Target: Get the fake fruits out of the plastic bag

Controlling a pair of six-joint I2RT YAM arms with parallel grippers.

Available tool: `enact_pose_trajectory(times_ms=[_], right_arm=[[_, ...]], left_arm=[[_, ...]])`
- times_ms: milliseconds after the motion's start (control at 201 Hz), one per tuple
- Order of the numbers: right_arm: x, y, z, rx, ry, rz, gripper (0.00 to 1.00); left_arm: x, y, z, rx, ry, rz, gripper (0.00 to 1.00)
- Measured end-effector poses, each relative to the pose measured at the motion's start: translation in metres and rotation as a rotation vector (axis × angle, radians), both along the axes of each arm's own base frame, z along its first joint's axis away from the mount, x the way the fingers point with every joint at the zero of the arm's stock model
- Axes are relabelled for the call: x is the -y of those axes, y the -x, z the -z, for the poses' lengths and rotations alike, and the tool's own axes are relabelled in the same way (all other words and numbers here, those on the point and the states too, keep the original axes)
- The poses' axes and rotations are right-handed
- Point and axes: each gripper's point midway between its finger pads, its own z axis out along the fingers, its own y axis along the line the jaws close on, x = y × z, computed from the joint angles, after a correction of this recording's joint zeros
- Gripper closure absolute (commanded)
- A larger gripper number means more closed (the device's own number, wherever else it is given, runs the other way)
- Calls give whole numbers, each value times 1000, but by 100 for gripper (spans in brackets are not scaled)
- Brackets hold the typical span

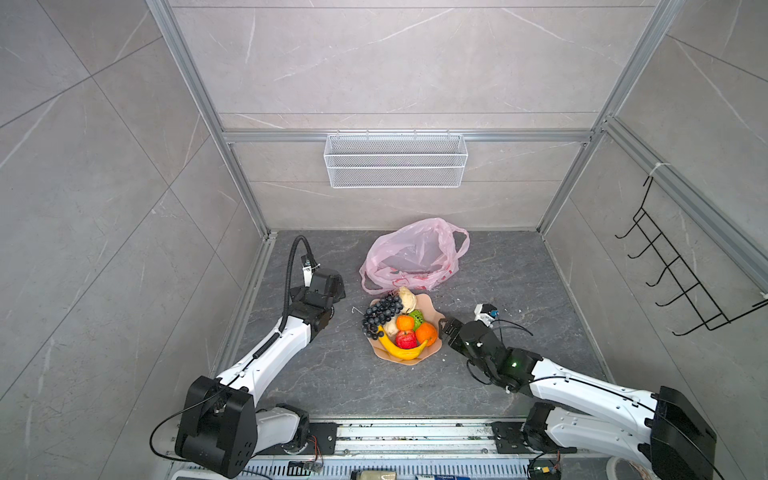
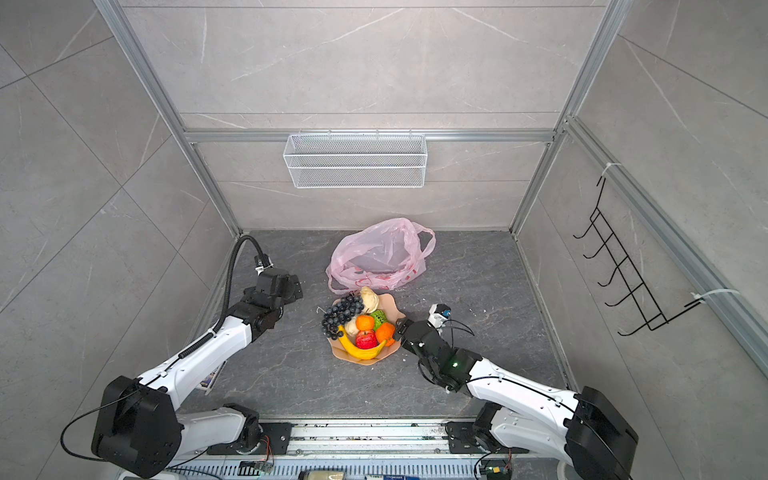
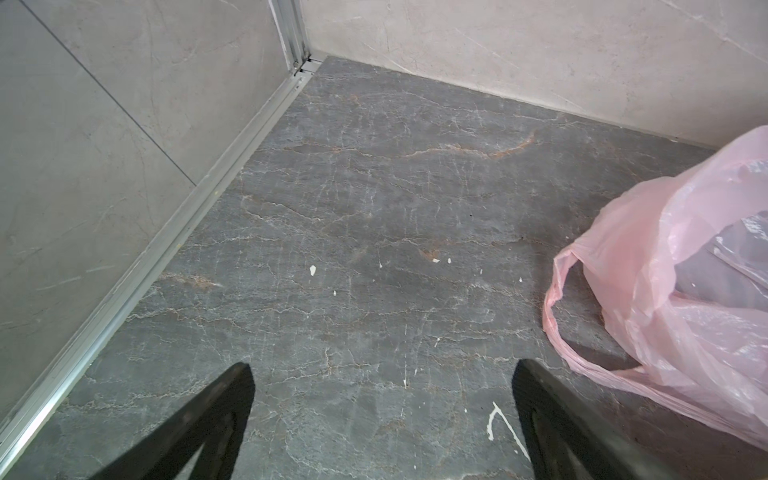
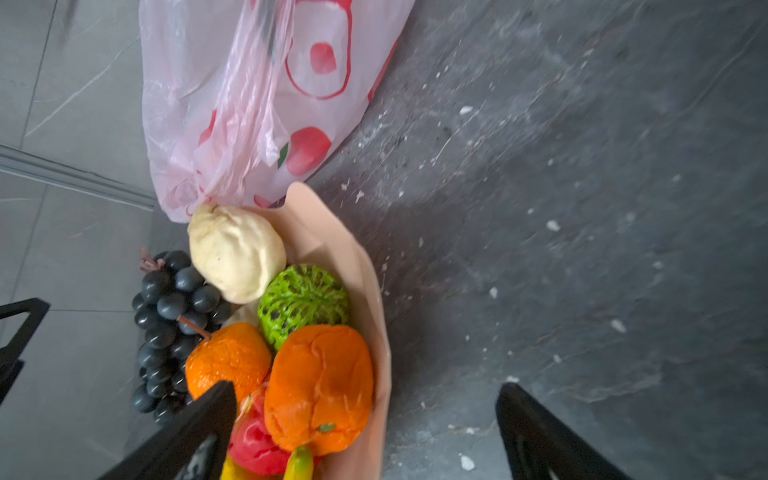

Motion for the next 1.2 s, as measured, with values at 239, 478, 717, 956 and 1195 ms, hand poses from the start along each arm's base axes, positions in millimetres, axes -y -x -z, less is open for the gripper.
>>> enact_pose_trajectory(times_ms=[239,478,717,956,1195], right_arm=[[43,-33,-30,113,288,70,0],[126,-83,-48,202,646,239,0],[174,-109,-20,148,844,247,0],[196,-124,12,149,877,203,0],[199,-133,29,188,785,120,0]], left_arm=[[-34,-3,-4,28,-66,-97,0],[-87,-8,37,18,-191,-183,0],[-86,-16,62,7,-327,-84,0],[-79,-17,48,78,-345,-19,0],[-74,-9,40,115,-333,6,0]])
